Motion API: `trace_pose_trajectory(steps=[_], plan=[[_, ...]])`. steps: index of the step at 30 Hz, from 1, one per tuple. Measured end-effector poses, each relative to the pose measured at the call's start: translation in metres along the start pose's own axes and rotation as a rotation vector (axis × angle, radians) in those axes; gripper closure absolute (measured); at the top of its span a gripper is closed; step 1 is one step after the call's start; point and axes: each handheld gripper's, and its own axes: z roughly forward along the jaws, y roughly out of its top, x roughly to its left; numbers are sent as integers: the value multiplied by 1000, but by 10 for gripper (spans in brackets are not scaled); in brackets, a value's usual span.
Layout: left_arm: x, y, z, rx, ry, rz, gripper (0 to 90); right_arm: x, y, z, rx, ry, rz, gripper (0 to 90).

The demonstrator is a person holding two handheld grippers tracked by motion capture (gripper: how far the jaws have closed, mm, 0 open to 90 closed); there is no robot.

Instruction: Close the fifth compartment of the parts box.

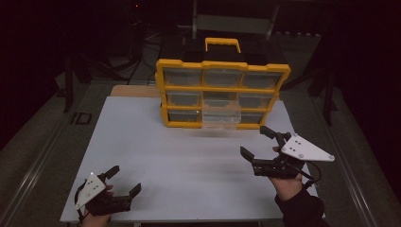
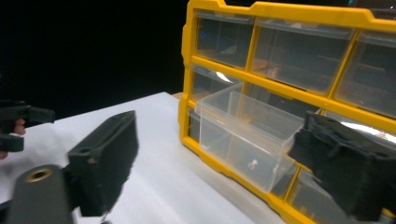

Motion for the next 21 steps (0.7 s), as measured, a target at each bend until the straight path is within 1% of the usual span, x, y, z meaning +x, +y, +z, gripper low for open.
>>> trace_pose_trajectory(steps=[1, 3, 4, 6, 8, 9, 10, 11, 14, 16, 20, 21], plan=[[0, 0, 0, 0, 0, 0, 0, 1, 1, 3, 1, -4, -2, 130], [0, 0, 0, -4, -1, -2, 0, 3, 1, 8, 2, -5, 11, 132], [0, 0, 0, -4, -1, -2, 0, 3, 1, 8, 2, -5, 11, 132], [0, 0, 0, -5, -3, -3, 0, 5, 0, 16, 6, -23, 21, 142], [0, 0, 0, -5, -3, -1, 0, 5, -3, 21, 9, -28, 36, 160], [0, 0, 0, -5, -3, -1, 0, 5, -3, 21, 9, -28, 36, 160], [0, 0, 0, -7, -5, 0, 0, 5, -4, 23, 12, -30, 39, 180], [0, 0, 0, -6, -6, 0, 0, 7, -8, 29, 18, -40, 43, 218], [0, 0, 0, -7, -6, -3, 0, 9, -14, 35, 32, -51, 33, 297], [0, 0, -1, -9, -5, -1, 0, 10, -18, 39, 38, -48, 44, 361], [0, 0, -1, -7, -6, 2, 0, 12, -26, 47, 63, -77, 31, 437], [0, 0, -1, -7, -6, 2, 0, 12, -26, 47, 63, -77, 31, 437]])
